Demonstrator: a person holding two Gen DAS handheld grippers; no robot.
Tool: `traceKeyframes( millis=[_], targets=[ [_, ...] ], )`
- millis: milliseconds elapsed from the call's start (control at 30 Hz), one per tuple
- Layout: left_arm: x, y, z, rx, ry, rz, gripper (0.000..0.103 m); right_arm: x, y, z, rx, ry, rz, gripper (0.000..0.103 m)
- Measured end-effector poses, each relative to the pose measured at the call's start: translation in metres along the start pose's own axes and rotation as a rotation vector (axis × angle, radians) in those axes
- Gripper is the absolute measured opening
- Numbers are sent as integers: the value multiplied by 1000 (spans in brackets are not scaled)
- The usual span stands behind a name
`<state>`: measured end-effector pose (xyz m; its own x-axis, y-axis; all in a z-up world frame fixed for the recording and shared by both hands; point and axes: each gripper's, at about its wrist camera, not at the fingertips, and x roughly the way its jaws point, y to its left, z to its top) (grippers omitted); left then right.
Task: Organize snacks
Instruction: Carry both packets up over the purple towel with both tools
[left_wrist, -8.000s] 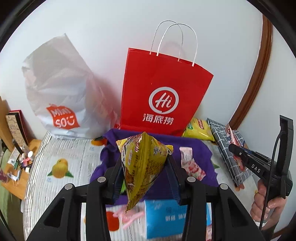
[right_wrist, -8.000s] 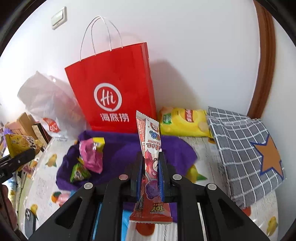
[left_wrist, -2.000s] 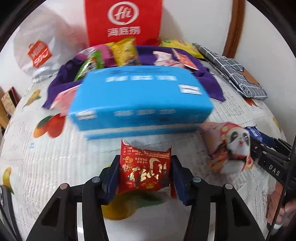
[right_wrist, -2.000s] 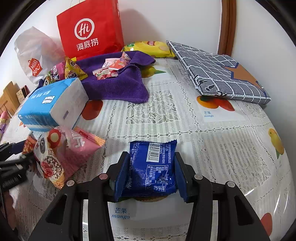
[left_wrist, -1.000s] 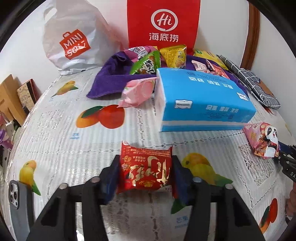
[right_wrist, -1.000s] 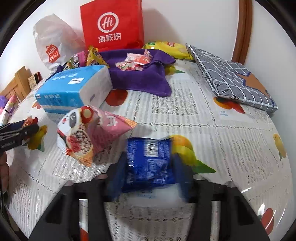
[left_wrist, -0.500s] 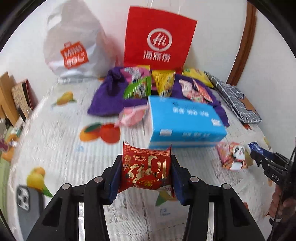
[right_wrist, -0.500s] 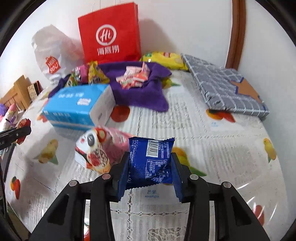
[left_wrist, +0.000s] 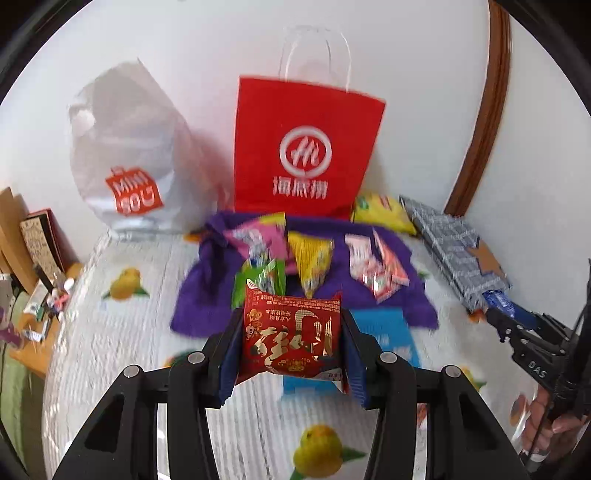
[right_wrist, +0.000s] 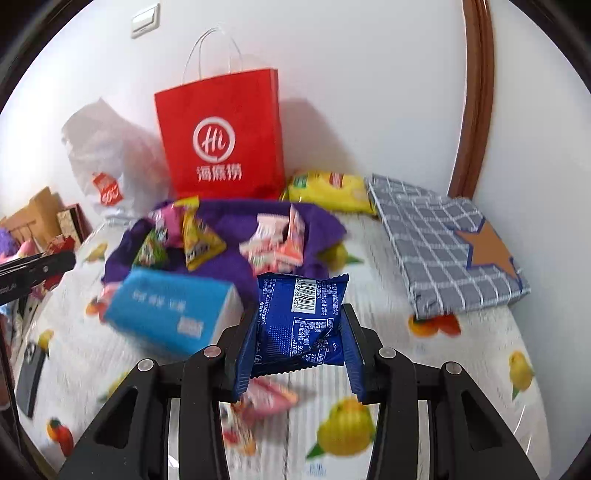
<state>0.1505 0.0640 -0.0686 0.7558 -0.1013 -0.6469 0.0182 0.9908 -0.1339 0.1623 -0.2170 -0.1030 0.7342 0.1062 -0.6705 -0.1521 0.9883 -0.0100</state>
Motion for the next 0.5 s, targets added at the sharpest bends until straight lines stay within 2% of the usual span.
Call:
traceKeyframes(
  millis=[233,500],
  targets=[
    [-11,9,42,-17,-67,23,46,7,8,49,11,-43,35,42],
    [6,4,69,-19,-77,20,47,26,21,90,20,-74,86,42]
  ],
)
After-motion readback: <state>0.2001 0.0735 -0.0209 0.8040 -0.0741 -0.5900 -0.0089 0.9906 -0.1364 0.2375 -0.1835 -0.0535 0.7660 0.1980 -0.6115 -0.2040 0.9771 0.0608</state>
